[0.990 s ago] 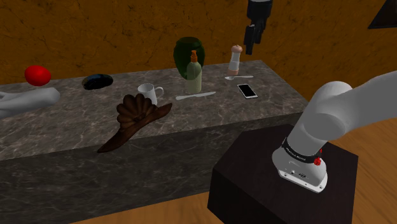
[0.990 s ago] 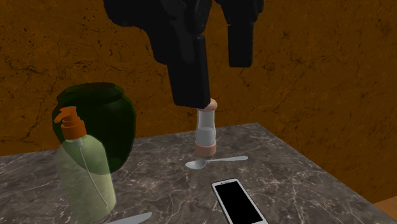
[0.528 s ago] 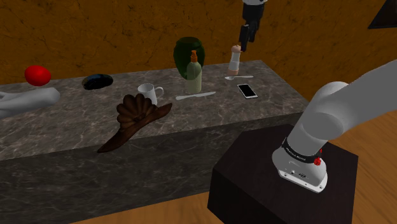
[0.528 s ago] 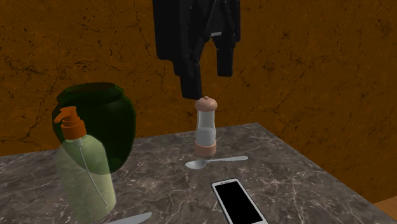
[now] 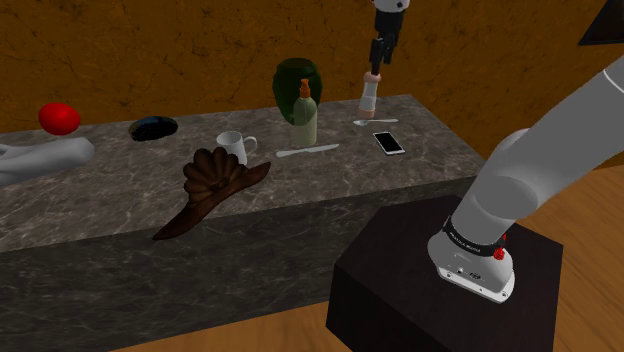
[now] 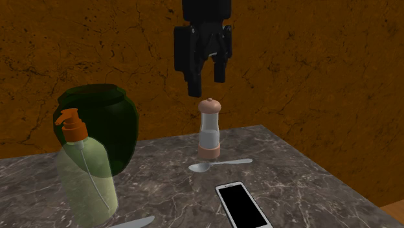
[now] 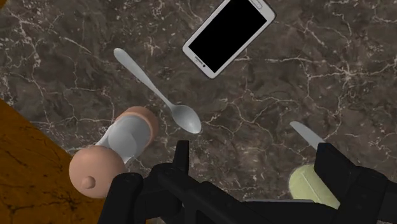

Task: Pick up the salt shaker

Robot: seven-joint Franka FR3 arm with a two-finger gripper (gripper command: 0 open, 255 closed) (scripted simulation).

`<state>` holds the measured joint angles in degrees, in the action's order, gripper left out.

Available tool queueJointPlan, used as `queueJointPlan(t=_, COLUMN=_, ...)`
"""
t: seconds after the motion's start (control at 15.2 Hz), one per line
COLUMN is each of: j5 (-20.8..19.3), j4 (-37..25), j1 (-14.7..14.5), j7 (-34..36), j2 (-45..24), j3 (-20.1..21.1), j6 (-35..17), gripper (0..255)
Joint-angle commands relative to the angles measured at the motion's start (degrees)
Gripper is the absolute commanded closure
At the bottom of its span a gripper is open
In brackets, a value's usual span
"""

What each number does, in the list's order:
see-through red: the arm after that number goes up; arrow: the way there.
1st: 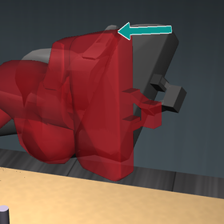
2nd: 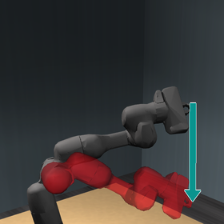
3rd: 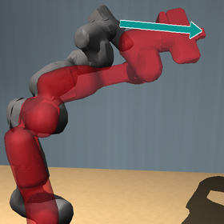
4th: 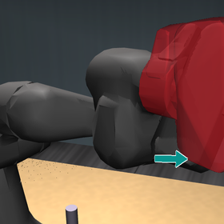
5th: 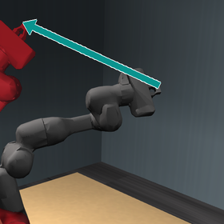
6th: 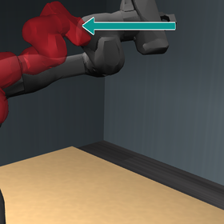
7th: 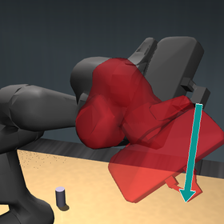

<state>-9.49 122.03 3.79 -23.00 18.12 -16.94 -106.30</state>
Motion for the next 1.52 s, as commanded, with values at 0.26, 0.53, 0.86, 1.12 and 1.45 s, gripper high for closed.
queueJointPlan(t=0.26, j5=5.1, j4=-8.7, j1=1.2, j7=-7.7, j2=-12.6, j3=-5.2, j6=-4.4, gripper=0)
queueJointPlan(t=0.53, j5=10.3, j4=-16.5, j1=2.8, j7=-13.2, j2=-21.8, j3=-7.5, j6=-5.3, gripper=0)
queueJointPlan(t=0.86, j5=17.6, j4=-28.7, j1=6.9, j7=-19.3, j2=-34.0, j3=-8.5, j6=-4.0, gripper=0)
queueJointPlan(t=1.12, j5=19.1, j4=-29.4, j1=8.0, j7=-20.4, j2=-36.7, j3=-8.2, j6=-5.7, gripper=0)
queueJointPlan(t=1.45, j5=19.6, j4=-26.9, j1=8.0, j7=-20.8, j2=-37.5, j3=-8.0, j6=-8.9, gripper=0)
